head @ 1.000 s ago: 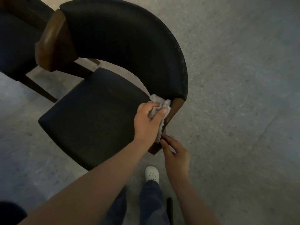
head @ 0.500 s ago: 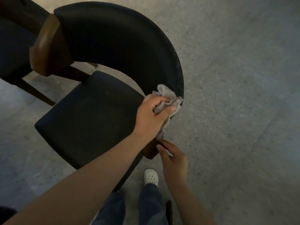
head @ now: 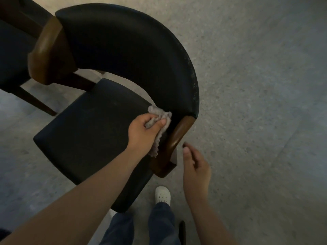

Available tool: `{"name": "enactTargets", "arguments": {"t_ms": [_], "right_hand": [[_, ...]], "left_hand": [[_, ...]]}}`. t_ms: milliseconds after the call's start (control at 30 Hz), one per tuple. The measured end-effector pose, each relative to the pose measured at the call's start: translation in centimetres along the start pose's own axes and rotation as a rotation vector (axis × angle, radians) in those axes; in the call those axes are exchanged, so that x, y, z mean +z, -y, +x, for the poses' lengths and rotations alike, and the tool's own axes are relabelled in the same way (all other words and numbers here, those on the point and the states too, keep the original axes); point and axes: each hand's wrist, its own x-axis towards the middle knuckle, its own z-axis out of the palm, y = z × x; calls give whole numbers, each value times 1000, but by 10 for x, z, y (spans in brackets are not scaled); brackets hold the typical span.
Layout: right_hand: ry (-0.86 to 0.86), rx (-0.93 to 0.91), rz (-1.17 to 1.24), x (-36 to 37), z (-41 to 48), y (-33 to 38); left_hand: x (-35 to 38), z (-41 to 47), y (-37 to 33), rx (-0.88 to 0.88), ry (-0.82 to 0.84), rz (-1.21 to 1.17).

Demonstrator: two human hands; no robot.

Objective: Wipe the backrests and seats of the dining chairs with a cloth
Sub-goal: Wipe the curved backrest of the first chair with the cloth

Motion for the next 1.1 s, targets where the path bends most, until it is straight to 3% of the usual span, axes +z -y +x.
{"name": "enactTargets", "arguments": {"t_ms": [233,400,500,733,933,1033,1100], "right_hand": [[-197,10,75,41,13,15],[-114,2,132,25,17,9],[-44,16,156,15,16,7],[0,54,132,16,13,7],[6,49,129,16,12,6],[-10,30,134,15,11,6],[-11,18,130,15,11,7]], "left_hand": [[-14,22,-39,150,-29,175],[-7,21,-59,406,81,258],[14,18,-67,460,116,286],[51,9,-53,378,11,186],[36,17,-41,61,25,-29],[26,21,-31,-84,7,-7],[22,20,-27,-84,0,32]]}}
